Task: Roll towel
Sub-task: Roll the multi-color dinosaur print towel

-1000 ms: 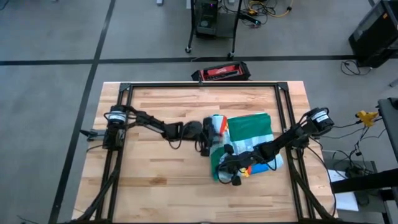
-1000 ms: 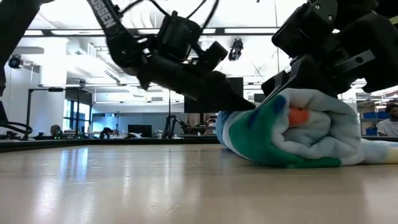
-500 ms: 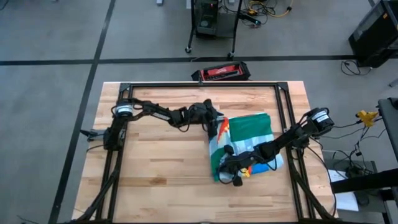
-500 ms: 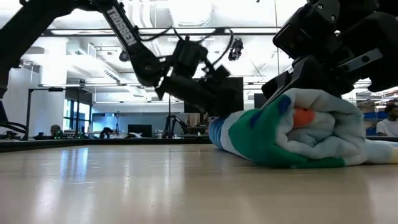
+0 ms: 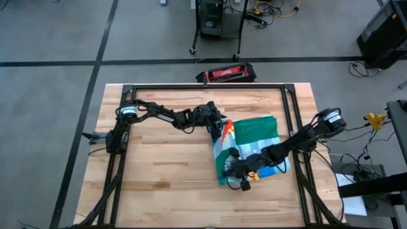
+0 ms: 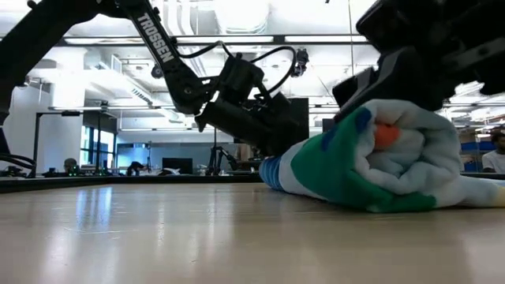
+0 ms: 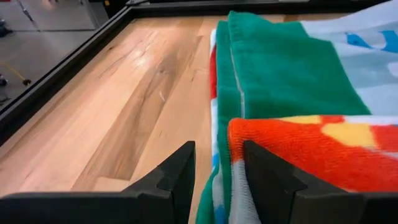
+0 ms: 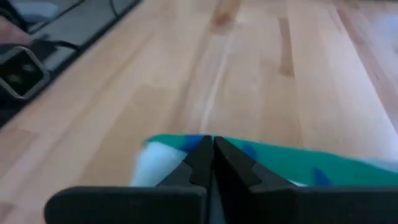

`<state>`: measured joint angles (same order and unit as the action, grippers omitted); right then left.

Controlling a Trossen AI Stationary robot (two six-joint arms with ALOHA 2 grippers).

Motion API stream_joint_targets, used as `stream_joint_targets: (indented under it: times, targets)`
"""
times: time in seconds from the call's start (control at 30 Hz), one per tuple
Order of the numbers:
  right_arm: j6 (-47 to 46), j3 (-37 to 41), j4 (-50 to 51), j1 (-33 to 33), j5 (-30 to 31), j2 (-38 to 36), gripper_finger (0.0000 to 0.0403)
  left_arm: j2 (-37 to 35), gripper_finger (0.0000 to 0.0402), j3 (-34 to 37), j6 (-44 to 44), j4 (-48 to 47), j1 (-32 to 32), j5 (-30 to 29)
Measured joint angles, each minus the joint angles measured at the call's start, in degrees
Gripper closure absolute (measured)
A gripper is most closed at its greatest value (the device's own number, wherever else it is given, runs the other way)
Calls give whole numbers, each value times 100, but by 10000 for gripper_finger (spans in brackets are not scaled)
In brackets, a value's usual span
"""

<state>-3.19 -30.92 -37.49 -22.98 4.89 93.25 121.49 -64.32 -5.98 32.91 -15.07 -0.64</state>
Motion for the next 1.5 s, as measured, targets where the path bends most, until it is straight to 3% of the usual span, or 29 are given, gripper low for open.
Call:
stream_joint_targets:
  times: [0.4,0.5,0.6,0.7,0.87,1.03,1.13,1.27,1.5]
  targets:
    - [-83,170,-1094,-210,91,705,401,3,283,22,52,-90,2,9]
    - [152,348,-1146,-213,68,443,401,5,283,24,48,-125,2,5]
    - [458,567,-887,-197,64,-338,401,9,283,27,41,-161,-2,-19]
    - [449,782,226,-44,146,-1454,401,9,283,29,25,-162,-5,-17]
    - [-269,798,3166,65,895,-3253,401,9,283,29,-201,-169,2,311]
    - [-1570,695,5236,289,1150,-4091,401,7,283,29,-431,-300,103,420]
    - [-2049,752,5783,446,972,-3919,401,-1,283,29,-530,-427,181,467]
    - [-2204,785,5670,511,712,-3182,401,-15,283,85,-588,-636,268,485]
    - [-1913,698,3264,512,-86,-1280,401,-306,283,745,-704,-546,380,582]
